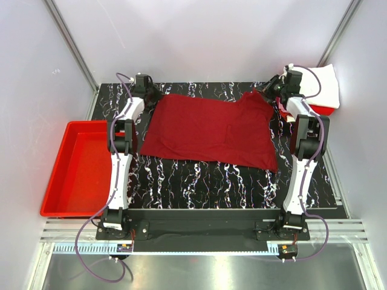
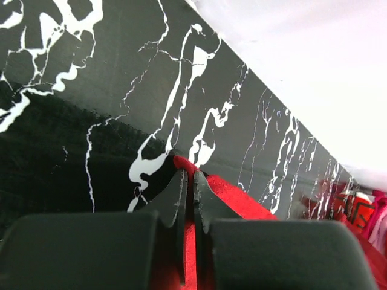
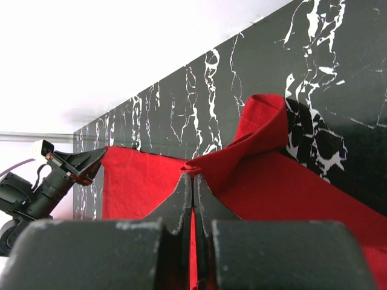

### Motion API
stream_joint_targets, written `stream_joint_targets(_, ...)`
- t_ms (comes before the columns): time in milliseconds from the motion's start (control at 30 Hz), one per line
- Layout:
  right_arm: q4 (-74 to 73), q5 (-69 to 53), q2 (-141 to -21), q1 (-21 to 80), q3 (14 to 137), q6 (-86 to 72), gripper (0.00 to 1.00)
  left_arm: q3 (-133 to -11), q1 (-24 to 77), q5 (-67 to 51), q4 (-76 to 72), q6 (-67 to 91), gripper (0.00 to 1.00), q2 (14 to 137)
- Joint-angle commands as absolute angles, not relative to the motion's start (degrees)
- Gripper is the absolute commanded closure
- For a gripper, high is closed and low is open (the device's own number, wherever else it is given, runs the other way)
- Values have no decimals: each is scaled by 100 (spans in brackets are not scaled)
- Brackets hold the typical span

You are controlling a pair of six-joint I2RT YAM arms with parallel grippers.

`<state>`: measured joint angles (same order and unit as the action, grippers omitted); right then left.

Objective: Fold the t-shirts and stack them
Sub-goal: Fold the tshirt

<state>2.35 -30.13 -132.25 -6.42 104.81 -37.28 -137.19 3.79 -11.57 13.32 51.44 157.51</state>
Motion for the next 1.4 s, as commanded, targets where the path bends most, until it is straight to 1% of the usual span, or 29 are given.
stream_joint_targets(0, 343, -3269, -13429, -606, 10872, -3612, 100, -13684, 387, -1099, 1169, 5054, 100, 15776)
stream_joint_targets(133, 176, -3313, -13456, -615, 11109, -3560, 100, -13606, 343, -1248, 1108, 5045, 100, 15698)
stream_joint_targets(200, 88, -3375, -13404, -615, 11232, -3533, 100, -13335, 317, -1362, 1002, 5080, 100, 15557)
stream_joint_targets(433, -202, -3524, -12956, -606, 11268, -3366, 100, -13149, 246, -1485, 1098, 4904, 100, 15004)
stream_joint_targets(733, -351, -3656, -12314, -606, 10758, -3358, 100, -12534, 150, -1626, 1169, 4781, 100, 14318)
stream_joint_targets(933, -606, -3718, -12155, -606, 10731, -3191, 100, -12823, 132, -1828, 1388, 4623, 100, 14361)
stream_joint_targets(1033, -598, -3849, -12024, -606, 10539, -3234, 100, -12657, 114, -1907, 1380, 4536, 100, 14247)
stream_joint_targets(1100, -467, -3894, -11875, -606, 10188, -3243, 100, -12455, 97, -1968, 1293, 4465, 100, 14133)
stream_joint_targets(1200, -308, -3920, -11488, -606, 9643, -3173, 100, -11928, 79, -2092, 1134, 4360, 100, 13844)
stream_joint_targets(1367, -167, -4051, -10750, -606, 8809, -2892, 100, -11497, 44, -2328, 1055, 4026, 100, 13535)
